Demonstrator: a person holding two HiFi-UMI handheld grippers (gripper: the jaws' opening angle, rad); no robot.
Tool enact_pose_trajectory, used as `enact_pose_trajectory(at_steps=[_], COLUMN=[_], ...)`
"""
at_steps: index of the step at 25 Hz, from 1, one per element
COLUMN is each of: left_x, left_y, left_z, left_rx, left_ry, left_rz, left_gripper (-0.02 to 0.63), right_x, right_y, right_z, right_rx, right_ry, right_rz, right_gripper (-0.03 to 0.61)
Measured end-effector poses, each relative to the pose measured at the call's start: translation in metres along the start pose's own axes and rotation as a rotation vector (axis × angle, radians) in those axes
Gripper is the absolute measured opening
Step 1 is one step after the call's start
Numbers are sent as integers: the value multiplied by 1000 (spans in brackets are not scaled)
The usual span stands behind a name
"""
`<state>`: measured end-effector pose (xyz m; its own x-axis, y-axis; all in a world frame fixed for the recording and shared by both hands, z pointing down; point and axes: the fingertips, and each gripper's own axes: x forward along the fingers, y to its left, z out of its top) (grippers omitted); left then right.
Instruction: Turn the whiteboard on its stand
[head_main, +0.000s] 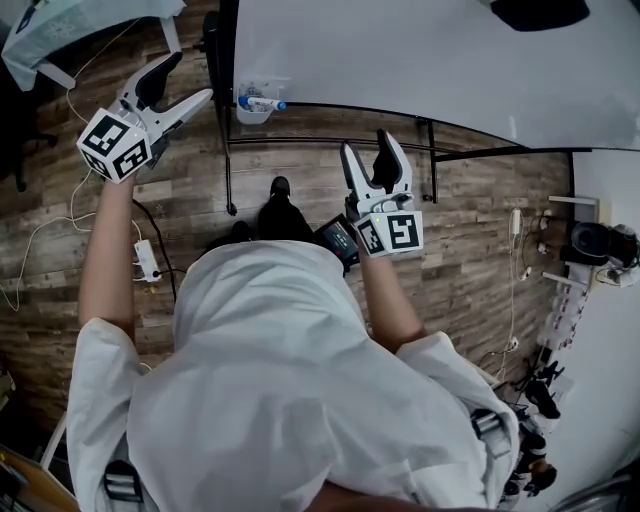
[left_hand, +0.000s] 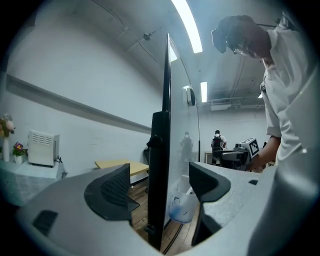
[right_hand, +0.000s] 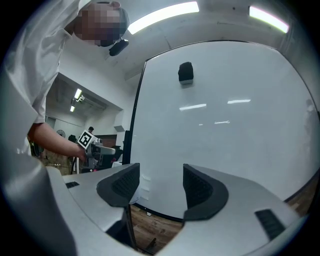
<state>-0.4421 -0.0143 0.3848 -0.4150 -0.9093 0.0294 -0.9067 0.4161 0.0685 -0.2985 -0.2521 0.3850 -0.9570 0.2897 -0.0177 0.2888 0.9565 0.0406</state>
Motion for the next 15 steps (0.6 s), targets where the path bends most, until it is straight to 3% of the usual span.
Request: enact_pose_trajectory(at_steps=[15], left_x=[55], left_y=[8], left_z=[-9], left_rx=[-16], left_ry=[62], left_rz=[-157], left_gripper=[348], right_x=[23], right_y=[-27], right_z=[-7], right_rx=[34], right_ry=[19], right_rz=[-15], right_gripper=[252])
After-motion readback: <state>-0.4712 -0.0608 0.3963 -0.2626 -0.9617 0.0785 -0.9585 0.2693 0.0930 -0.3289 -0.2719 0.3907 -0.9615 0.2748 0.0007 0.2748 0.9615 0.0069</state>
